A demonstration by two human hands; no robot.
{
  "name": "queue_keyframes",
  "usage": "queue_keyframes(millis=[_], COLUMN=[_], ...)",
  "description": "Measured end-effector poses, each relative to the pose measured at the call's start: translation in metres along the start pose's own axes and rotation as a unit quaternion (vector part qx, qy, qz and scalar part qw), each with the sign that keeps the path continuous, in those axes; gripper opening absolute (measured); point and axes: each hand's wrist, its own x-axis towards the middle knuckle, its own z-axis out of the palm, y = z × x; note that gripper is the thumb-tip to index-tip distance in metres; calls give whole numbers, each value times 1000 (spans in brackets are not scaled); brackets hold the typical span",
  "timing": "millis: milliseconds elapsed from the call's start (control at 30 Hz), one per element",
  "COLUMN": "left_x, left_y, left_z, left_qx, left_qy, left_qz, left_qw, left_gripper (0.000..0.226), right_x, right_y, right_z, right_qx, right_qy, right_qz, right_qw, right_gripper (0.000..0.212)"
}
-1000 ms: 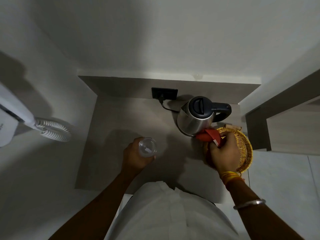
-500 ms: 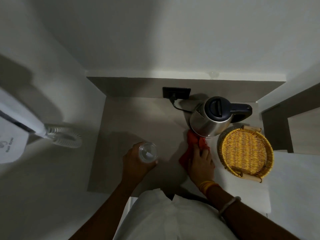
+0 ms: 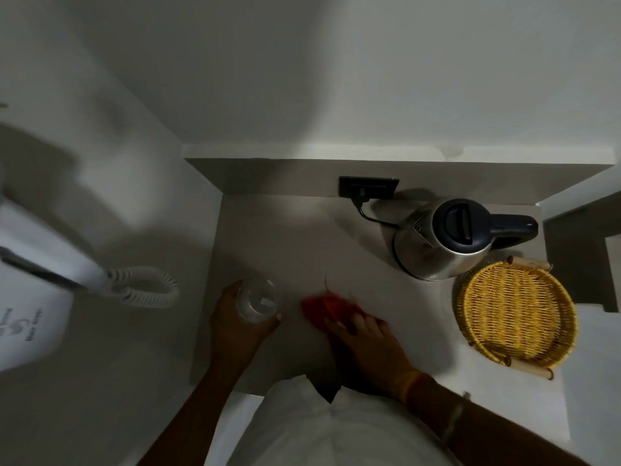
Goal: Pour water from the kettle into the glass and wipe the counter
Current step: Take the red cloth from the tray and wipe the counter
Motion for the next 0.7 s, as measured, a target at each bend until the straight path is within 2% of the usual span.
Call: queue_keyframes(millis=[100,167,267,367,467,533,600,667,700], left_x=[4,4,0,-1,5,12,19,22,22], left_y=[-1,0,12,20,24,25,23,20,21], left_z=[-2,1,8,12,12,10,9,8,7], left_qx=[7,-12,-31,-52,-55,-58,-51,-37,-32], left_qy=[-5,-21,-38,-36,-24,-25,-32,-35,-36], left_qz=[15,20,50,55,66,56,55,66,70], left_qw=[1000,1000,998,997,996,996,997,996,996], left_gripper=[82,83,82,80,81,83,83,84,85], right_x=[-21,4,70,107,75,27,-25,-61,-67], right_y=[33,48,43,11,-20,-25,-6,23,36], right_z=[-2,-17,-48,-57,-38,-18,1,11,10], right_qx=[50,56,58,34,6,-5,1,43,57], right_qy=[9,59,55,15,-39,-32,-5,-25,-10], right_qz=[183,260,234,140,25,-25,-12,74,127], right_qw=[982,962,969,989,999,999,1000,996,990], right_gripper=[98,98,94,89,89,79,71,77,83])
